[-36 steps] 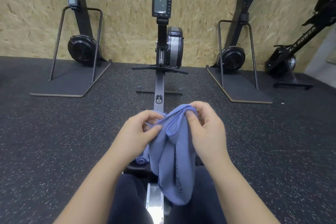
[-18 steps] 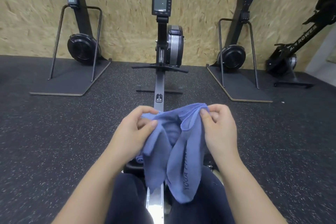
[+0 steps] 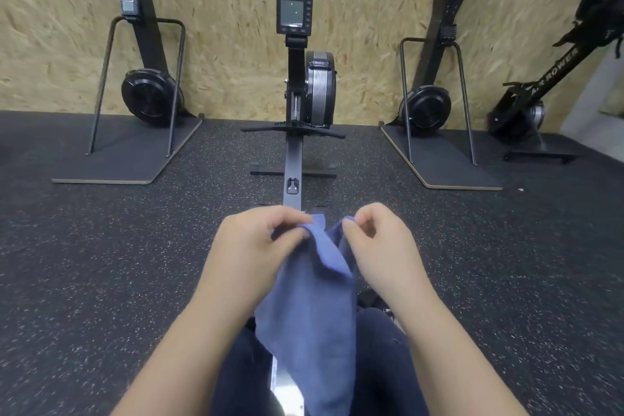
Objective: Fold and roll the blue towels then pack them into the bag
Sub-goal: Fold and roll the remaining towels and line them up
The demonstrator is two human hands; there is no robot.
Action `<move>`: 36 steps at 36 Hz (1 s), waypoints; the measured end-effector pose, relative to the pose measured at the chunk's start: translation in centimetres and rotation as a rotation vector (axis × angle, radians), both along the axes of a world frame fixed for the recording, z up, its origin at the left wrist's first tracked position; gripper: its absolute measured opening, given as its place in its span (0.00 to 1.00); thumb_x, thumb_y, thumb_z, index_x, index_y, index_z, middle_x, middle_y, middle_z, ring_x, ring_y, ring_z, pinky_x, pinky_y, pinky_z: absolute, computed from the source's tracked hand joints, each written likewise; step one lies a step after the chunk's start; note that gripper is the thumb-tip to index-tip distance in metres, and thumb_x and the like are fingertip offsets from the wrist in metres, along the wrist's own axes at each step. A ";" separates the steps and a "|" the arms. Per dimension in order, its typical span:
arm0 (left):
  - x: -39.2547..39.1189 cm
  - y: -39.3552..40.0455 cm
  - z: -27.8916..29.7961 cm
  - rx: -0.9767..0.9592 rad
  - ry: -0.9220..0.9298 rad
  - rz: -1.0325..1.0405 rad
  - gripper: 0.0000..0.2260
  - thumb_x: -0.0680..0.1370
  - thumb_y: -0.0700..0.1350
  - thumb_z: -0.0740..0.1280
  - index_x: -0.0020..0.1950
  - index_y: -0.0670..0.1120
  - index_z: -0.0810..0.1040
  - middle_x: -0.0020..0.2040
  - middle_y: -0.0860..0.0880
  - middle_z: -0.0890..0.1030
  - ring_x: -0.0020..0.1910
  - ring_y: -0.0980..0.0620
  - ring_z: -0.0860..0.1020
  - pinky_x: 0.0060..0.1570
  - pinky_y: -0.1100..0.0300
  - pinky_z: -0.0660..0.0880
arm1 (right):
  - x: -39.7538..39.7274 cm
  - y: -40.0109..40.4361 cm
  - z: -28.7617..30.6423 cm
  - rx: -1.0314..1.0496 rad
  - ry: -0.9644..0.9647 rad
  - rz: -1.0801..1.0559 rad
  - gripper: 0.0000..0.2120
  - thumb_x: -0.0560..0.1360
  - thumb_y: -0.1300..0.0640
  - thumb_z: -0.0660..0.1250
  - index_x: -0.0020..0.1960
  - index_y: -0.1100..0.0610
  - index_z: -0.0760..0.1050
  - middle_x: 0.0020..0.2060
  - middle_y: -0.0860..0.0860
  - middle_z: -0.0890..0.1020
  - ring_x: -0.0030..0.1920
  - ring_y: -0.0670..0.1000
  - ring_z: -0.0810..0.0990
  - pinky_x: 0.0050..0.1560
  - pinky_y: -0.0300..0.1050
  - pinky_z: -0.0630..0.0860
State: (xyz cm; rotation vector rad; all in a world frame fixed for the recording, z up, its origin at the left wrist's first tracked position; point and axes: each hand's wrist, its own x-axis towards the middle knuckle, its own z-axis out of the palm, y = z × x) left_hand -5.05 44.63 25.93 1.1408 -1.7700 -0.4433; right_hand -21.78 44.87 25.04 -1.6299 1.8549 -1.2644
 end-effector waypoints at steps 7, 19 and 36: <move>-0.1 -0.3 -0.3 -0.107 -0.050 -0.007 0.08 0.71 0.53 0.70 0.35 0.57 0.73 0.36 0.55 0.74 0.38 0.62 0.72 0.39 0.72 0.66 | 0.8 0.6 1.1 0.049 -0.411 0.114 0.03 0.77 0.60 0.66 0.45 0.54 0.76 0.33 0.46 0.82 0.29 0.46 0.82 0.38 0.44 0.80; -0.4 0.0 -0.2 -0.011 -0.052 -0.111 0.11 0.76 0.41 0.70 0.42 0.58 0.78 0.43 0.64 0.81 0.44 0.62 0.78 0.44 0.73 0.69 | 1.2 1.3 1.8 -0.021 -0.356 0.312 0.10 0.75 0.67 0.68 0.45 0.51 0.77 0.37 0.43 0.84 0.35 0.35 0.80 0.37 0.26 0.71; -0.4 -0.1 0.0 -0.105 0.002 -0.105 0.02 0.72 0.49 0.68 0.41 0.57 0.79 0.44 0.62 0.81 0.44 0.63 0.78 0.43 0.74 0.68 | 1.2 1.9 2.8 -0.042 -0.356 0.354 0.09 0.75 0.66 0.68 0.47 0.52 0.80 0.42 0.44 0.85 0.43 0.39 0.83 0.43 0.29 0.75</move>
